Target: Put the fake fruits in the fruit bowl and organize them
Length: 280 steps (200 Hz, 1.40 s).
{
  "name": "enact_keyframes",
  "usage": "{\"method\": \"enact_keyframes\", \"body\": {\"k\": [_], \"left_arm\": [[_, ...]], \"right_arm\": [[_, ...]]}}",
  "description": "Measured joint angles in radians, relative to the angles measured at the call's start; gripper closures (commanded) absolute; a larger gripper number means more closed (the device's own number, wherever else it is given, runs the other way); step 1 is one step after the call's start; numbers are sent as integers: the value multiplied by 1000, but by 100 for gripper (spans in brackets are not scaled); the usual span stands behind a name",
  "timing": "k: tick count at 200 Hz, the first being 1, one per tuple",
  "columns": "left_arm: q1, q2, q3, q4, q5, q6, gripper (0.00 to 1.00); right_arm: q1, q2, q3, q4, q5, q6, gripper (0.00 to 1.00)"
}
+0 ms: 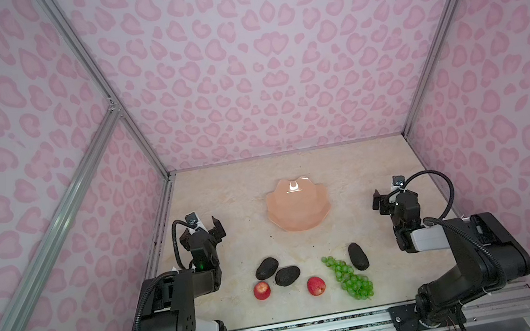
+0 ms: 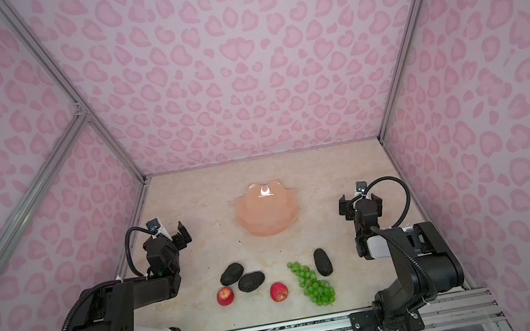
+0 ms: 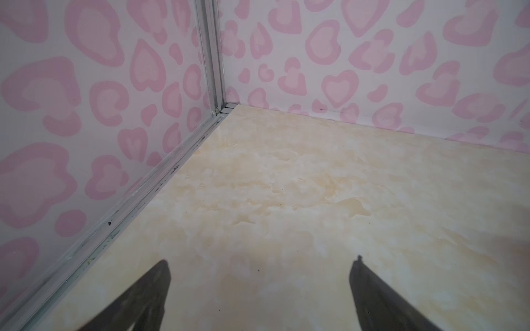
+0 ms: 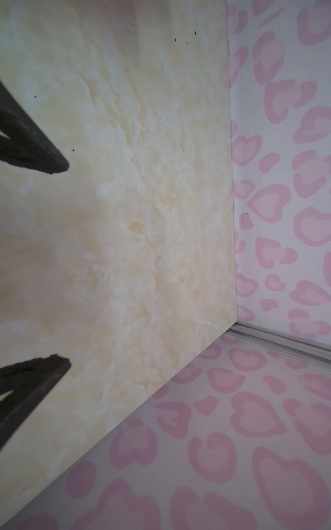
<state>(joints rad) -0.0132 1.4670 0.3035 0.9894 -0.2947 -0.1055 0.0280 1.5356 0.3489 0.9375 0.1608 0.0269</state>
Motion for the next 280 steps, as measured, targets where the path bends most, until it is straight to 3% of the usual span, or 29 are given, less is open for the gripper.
{"method": "enact_keyframes", "body": {"k": [244, 265, 280], "left_arm": [[-2, -15, 11, -34, 0, 0, 2], [-4, -125, 107, -208, 12, 3, 3], [0, -232, 157, -282, 28, 0, 3]], "right_arm": [[1, -8, -2, -2, 8, 0, 1], [15, -100, 69, -148, 64, 11, 1], [18, -193, 203, -333, 101, 84, 1]]}}
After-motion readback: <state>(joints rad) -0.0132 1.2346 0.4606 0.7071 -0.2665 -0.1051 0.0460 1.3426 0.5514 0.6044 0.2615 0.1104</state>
